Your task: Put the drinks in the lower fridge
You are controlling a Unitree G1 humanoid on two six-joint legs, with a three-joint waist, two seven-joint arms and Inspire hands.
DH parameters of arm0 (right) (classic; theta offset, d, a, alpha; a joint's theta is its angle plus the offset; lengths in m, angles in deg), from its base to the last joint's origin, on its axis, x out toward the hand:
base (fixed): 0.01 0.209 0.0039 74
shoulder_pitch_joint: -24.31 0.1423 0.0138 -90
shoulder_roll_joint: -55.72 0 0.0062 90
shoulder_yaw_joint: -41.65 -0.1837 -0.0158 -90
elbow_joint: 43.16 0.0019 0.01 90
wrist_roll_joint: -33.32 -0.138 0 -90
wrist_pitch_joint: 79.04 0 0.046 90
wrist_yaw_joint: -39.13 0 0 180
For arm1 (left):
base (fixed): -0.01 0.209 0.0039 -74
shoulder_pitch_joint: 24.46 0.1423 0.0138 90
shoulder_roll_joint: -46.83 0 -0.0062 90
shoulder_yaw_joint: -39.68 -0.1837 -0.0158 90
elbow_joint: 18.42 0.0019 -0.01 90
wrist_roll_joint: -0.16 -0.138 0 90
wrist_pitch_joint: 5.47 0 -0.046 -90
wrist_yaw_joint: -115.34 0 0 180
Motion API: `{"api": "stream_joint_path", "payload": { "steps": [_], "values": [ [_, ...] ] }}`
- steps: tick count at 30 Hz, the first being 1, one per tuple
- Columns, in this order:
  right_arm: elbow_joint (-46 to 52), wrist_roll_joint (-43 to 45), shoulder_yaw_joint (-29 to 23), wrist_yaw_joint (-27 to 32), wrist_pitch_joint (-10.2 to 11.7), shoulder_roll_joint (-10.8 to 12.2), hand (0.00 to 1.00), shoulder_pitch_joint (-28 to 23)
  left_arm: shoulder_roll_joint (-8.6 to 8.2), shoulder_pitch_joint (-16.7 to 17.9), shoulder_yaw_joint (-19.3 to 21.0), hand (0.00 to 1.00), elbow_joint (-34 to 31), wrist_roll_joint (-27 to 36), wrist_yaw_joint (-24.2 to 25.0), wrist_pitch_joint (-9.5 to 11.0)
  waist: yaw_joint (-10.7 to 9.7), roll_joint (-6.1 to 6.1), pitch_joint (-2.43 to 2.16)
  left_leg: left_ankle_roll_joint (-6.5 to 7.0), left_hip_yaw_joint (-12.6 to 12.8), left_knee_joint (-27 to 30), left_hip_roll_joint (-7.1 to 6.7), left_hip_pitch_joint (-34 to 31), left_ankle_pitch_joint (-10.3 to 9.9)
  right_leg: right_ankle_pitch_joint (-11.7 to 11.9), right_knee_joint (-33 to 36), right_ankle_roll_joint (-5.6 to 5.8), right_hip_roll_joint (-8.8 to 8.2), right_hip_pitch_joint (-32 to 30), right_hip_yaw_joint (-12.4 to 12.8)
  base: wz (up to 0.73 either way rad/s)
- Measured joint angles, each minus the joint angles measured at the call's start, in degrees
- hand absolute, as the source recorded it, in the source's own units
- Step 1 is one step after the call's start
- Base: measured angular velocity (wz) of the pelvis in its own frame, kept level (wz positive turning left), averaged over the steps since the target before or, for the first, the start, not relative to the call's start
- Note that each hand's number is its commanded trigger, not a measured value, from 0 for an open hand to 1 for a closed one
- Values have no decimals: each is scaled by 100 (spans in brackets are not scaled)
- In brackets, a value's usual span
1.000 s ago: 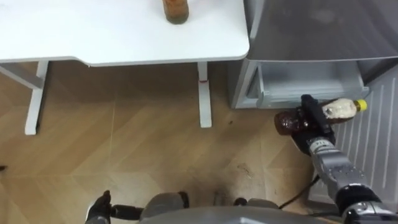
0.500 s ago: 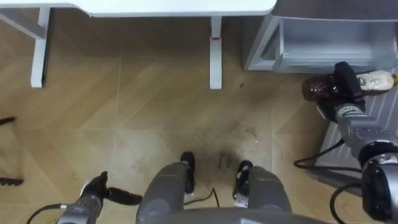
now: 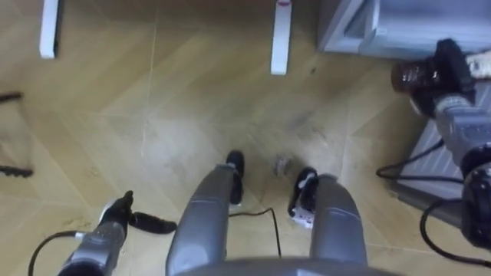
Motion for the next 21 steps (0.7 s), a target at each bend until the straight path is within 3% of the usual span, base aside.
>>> {"api": "stream_joint_path", "payload": {
  "steps": [10, 19, 20, 21],
  "values": [
    [442, 40, -7, 340, 11, -157, 100, 581, 26, -5, 2, 0, 35, 9, -22, 3, 1, -57, -20, 20, -4, 93, 21, -309, 11, 43, 17, 32, 18, -210, -46, 2],
    [674, 207, -2, 531, 33, -158, 100, 616, 98, 86, -457, 0, 18, 217, -56, 12, 13, -58, -22, 31, 12, 167, 31, -399, 6, 23, 17, 43, -19, -221, -149, 4],
    [716, 205, -1, 579, 35, -165, 77, 640, 101, 107, -458, 0, 19, 228, -100, 12, 10, -58, -22, 32, 18, 177, 28, -405, 6, 19, 38, 42, -26, -237, -141, 0],
    [717, 205, 3, 640, 48, -175, 0, 716, 108, 120, -457, 0, 19, 228, -140, 13, 20, -56, -23, 39, 25, 209, 29, -420, 0, 14, 76, 32, -33, -261, -134, 0]
  ]
}}
